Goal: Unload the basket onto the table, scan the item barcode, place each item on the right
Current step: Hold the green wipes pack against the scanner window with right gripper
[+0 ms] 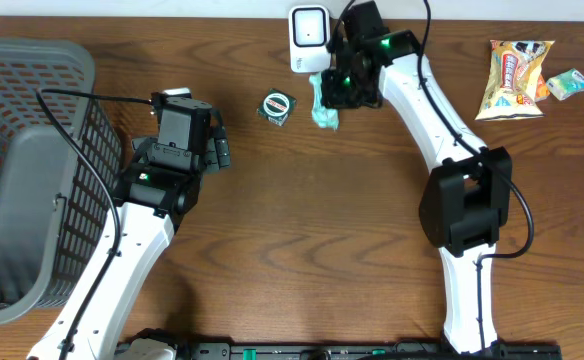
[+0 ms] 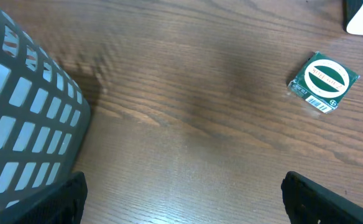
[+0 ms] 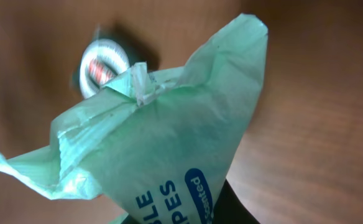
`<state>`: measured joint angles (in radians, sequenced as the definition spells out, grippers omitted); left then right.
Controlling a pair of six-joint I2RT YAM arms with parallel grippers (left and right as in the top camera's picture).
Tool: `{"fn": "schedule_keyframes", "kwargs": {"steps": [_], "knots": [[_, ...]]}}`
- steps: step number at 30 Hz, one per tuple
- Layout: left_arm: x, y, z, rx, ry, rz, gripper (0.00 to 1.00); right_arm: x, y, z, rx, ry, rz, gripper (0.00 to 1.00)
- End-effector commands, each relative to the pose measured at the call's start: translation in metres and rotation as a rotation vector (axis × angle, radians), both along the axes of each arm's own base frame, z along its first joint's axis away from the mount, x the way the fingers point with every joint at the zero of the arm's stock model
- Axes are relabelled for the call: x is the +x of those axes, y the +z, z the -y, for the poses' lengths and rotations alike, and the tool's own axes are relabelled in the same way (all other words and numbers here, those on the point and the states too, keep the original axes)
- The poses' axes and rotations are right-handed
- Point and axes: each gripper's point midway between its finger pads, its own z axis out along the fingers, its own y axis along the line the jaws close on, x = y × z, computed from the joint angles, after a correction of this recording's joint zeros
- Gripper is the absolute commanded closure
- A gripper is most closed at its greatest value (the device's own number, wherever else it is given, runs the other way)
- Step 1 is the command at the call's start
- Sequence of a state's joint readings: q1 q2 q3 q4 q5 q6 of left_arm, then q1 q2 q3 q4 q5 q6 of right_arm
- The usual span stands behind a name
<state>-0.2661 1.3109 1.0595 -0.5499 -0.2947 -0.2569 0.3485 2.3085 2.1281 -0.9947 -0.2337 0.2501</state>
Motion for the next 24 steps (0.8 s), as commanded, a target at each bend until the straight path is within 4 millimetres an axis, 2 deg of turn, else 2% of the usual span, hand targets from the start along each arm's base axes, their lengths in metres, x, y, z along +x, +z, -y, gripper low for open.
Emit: {"fn": "schedule_keyframes", "kwargs": {"steps": [1, 5, 12, 15, 24], "knots": [[0.001, 0.004, -0.004, 0.019, 0.005, 0.010, 0.02, 0.025, 0.020, -0.004, -0.047, -0.099, 0.133, 0.99], [0.000, 0.004, -0.004, 0.019, 0.005, 0.009, 0.02, 0.052, 0.037, -0.011, 0.004, -0.148, 0.247, 0.99], [0.001, 0.004, -0.004, 0.019, 0.005, 0.010, 0.03, 0.085, 0.060, -0.008, 0.069, -0.182, 0.386, 0.95], [0.001, 0.004, -0.004, 0.019, 0.005, 0.010, 0.02, 0.101, 0.076, -0.007, 0.104, -0.196, 0.468, 0.93], [0.001, 0.004, -0.004, 0.019, 0.005, 0.010, 0.02, 0.128, 0.105, -0.002, 0.126, -0.248, 0.627, 0.94]]}}
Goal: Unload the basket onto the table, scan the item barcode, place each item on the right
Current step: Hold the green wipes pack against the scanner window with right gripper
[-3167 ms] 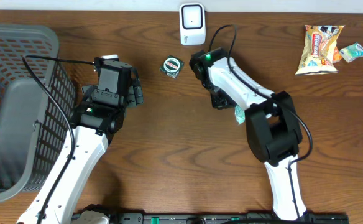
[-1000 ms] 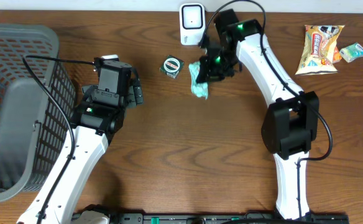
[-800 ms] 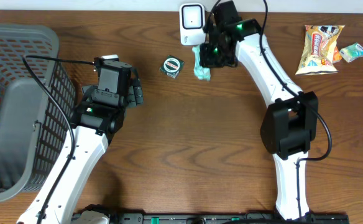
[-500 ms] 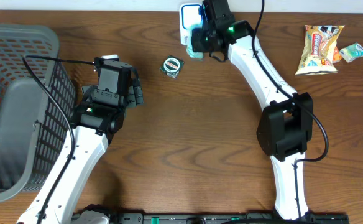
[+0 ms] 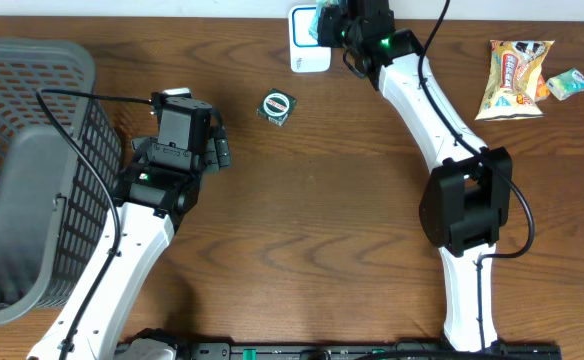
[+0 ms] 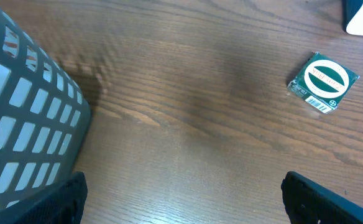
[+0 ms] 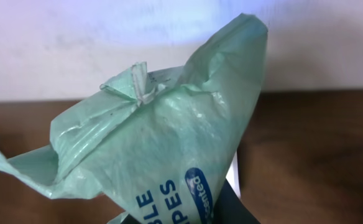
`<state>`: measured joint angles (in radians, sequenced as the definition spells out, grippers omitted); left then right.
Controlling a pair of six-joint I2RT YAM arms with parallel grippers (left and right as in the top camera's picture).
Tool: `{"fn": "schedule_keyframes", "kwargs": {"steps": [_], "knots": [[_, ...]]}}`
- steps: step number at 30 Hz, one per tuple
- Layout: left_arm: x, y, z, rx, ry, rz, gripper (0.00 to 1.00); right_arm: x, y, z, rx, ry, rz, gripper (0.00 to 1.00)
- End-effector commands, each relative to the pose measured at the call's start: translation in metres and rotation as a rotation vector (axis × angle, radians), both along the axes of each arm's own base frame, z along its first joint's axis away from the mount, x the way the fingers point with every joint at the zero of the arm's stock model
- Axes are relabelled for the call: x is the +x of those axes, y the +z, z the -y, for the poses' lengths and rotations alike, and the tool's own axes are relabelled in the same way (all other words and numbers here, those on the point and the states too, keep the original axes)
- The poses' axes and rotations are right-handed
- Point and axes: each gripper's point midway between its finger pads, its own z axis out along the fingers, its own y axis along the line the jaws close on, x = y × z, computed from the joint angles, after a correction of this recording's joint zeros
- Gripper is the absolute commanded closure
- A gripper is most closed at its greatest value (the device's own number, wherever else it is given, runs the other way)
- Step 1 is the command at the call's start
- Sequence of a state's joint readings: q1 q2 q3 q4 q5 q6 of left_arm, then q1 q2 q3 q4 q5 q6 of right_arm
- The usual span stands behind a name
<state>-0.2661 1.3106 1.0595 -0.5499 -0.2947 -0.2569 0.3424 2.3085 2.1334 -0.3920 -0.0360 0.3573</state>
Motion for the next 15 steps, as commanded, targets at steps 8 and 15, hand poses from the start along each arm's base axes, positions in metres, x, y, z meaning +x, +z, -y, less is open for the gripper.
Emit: {"fn": "schedule_keyframes", "kwargs": {"steps": [8, 15], "knots": [[0.001, 0.004, -0.004, 0.019, 0.005, 0.009, 0.02, 0.017, 0.015, -0.008, -0.019, -0.005, 0.115, 0.98], [0.000, 0.004, -0.004, 0.019, 0.005, 0.009, 0.02, 0.022, -0.011, -0.017, -0.169, 0.005, 0.151, 0.99]]}}
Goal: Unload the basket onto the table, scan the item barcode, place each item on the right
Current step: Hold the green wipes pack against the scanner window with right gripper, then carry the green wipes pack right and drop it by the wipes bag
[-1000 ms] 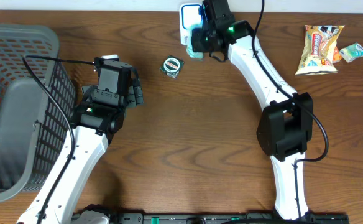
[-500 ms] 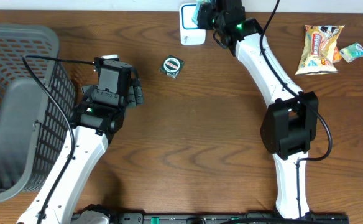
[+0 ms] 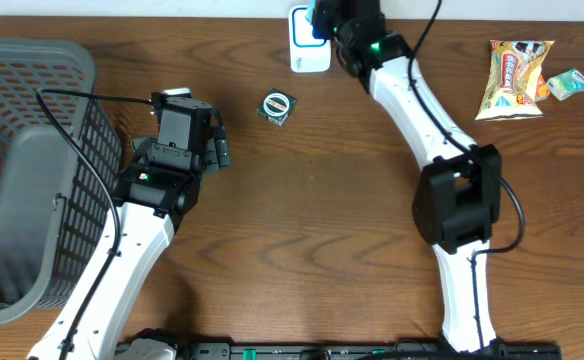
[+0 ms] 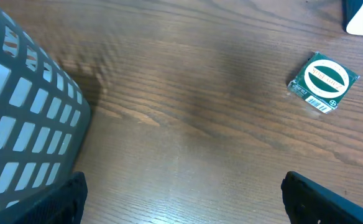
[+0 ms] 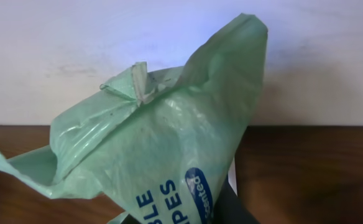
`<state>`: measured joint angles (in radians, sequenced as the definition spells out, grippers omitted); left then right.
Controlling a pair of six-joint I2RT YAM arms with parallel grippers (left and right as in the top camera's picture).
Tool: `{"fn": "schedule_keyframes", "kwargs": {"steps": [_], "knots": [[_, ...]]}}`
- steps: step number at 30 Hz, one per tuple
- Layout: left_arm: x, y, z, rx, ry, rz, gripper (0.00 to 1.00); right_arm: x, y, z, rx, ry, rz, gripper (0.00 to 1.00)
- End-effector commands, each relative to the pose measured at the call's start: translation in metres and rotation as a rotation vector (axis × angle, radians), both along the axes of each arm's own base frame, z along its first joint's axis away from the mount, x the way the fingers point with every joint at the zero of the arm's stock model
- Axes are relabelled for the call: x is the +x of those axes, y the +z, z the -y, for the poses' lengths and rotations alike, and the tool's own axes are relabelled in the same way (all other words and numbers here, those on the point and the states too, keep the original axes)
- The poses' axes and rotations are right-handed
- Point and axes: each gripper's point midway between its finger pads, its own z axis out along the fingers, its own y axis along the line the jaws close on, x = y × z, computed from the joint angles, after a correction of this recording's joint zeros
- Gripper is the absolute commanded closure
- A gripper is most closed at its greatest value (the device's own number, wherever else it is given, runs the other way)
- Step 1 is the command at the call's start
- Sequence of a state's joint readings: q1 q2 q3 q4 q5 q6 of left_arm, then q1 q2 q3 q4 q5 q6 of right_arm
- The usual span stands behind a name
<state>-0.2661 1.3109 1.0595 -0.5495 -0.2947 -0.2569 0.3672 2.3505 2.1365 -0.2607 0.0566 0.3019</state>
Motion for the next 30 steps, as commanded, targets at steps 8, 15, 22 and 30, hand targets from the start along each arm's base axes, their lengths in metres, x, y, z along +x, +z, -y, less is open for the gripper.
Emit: {"fn": "schedule_keyframes", "kwargs": {"steps": [8, 15, 22, 30], "knots": [[0.000, 0.004, -0.004, 0.019, 0.005, 0.009, 0.02, 0.005, -0.029, -0.010, -0.276, 0.022, 0.057, 0.99], [0.000, 0.004, -0.004, 0.019, 0.005, 0.009, 0.03, 0.009, -0.041, -0.013, -0.280, 0.027, 0.061, 0.99], [0.000, 0.004, -0.004, 0.019, 0.005, 0.008, 0.02, 0.011, -0.039, -0.010, -0.278, 0.020, 0.065, 0.99], [0.000, 0.004, -0.004, 0.019, 0.005, 0.009, 0.02, 0.013, 0.004, 0.077, -0.302, -0.132, 0.027, 0.99]]}}
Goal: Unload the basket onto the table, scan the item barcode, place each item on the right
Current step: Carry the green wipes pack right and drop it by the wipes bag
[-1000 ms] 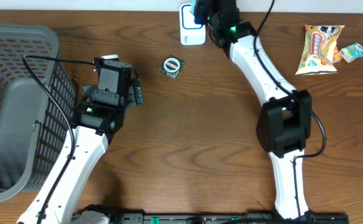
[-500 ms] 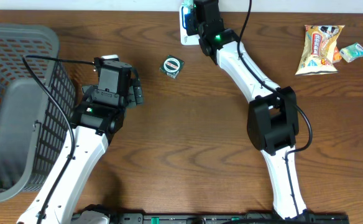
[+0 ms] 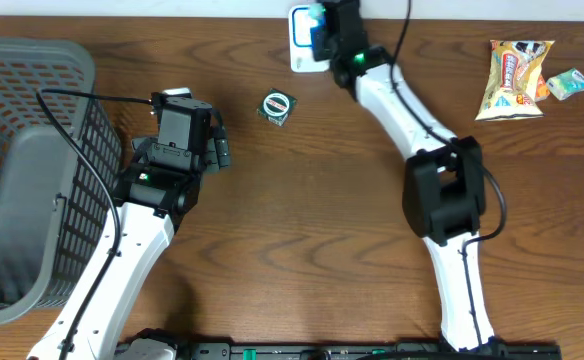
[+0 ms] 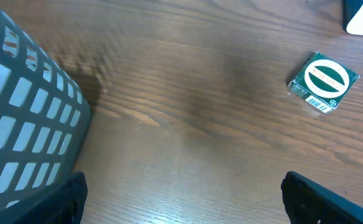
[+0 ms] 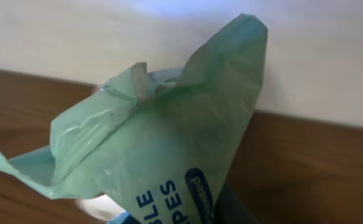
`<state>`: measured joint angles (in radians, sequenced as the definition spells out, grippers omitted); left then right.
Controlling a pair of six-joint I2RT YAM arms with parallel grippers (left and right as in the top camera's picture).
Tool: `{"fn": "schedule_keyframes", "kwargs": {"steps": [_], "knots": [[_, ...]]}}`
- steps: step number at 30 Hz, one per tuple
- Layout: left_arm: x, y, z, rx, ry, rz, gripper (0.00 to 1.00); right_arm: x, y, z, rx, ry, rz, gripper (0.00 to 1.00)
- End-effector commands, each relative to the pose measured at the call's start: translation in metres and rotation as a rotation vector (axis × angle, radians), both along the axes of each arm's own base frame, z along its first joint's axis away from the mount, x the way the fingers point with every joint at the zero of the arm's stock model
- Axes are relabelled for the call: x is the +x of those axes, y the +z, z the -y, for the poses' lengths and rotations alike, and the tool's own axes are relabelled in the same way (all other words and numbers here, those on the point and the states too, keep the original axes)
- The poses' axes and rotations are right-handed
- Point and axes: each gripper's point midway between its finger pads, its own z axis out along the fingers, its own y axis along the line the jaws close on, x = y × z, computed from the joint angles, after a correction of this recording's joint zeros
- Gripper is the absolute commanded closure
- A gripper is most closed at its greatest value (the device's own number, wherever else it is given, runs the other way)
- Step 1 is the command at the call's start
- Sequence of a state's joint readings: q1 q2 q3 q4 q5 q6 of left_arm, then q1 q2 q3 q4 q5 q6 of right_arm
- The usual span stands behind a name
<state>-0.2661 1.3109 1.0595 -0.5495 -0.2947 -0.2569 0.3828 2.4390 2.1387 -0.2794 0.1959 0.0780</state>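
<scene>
My right gripper (image 3: 324,27) is shut on a pale green wipes packet (image 5: 163,137), which fills the right wrist view. It holds the packet over the white barcode scanner (image 3: 305,45) at the table's back edge. A bit of the scanner (image 5: 97,204) shows under the packet. One dark finger (image 5: 231,208) shows behind the packet; the fingertips are hidden. My left gripper (image 4: 183,202) hangs open over bare wood, left of centre, with nothing between its fingers (image 4: 66,199).
A small green square box (image 3: 276,106) with a barcode lies between the arms, also in the left wrist view (image 4: 323,81). A grey mesh basket (image 3: 22,170) stands at the far left. Two snack packets (image 3: 512,75) lie at the back right.
My right gripper has shifted a little further left with the packet and now sits over the scanner. The left arm and the green box have not moved.
At first my right gripper held the packet low over the table, just right of the scanner and near the green box. Then it was up at the back edge beside the scanner's top. It has since moved left, ending over the scanner.
</scene>
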Motion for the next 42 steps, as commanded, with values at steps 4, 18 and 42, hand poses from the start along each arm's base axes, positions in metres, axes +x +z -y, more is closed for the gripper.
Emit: {"fn": "schedule_keyframes", "kwargs": {"steps": [4, 18, 42], "knots": [[0.000, 0.004, -0.004, 0.019, 0.005, 0.008, 0.03, -0.008, 0.060, 0.173, -0.148, -0.372, -0.036, 0.99], [0.000, 0.004, -0.004, 0.019, 0.005, 0.009, 0.02, -0.107, 0.008, 0.417, -0.282, -0.781, -0.437, 0.98], [0.000, 0.004, -0.004, 0.019, 0.005, 0.009, 0.02, -0.068, 0.004, 0.232, 0.385, -0.079, -0.468, 0.18]]}}
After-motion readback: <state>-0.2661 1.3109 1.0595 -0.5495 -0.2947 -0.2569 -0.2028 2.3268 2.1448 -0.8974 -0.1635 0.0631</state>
